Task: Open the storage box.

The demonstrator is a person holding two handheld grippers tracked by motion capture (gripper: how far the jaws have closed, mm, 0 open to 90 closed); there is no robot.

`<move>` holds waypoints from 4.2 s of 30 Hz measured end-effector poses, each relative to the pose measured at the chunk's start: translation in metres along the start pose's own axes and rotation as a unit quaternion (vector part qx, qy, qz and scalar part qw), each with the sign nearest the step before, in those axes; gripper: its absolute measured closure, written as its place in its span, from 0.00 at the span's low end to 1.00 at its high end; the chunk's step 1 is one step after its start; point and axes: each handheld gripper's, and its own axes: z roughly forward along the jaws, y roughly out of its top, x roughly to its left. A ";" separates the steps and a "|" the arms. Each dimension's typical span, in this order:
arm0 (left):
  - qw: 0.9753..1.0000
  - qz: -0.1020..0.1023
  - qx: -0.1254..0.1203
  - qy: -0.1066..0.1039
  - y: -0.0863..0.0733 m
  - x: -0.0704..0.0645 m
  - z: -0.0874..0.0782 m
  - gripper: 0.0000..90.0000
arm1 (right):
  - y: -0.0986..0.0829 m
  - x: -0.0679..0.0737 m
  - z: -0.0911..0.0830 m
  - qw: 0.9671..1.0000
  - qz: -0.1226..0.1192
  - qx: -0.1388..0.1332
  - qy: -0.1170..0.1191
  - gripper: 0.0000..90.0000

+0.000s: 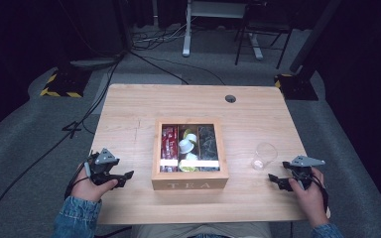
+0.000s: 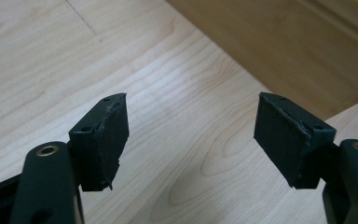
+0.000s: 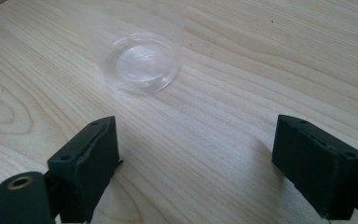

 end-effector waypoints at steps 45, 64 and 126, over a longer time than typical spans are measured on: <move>0.993 0.088 0.025 -0.072 0.032 -0.077 0.017 0.45 | -0.001 0.001 -0.001 1.000 -0.002 0.001 0.001 0.16; 0.991 0.109 0.047 -0.055 0.035 -0.081 0.010 0.64 | -0.002 0.003 -0.002 1.000 0.007 0.000 -0.005 0.18; 0.990 0.097 -0.096 -0.033 0.064 -0.067 -0.022 0.67 | 0.149 0.137 -0.014 0.979 -0.154 -0.100 0.090 0.46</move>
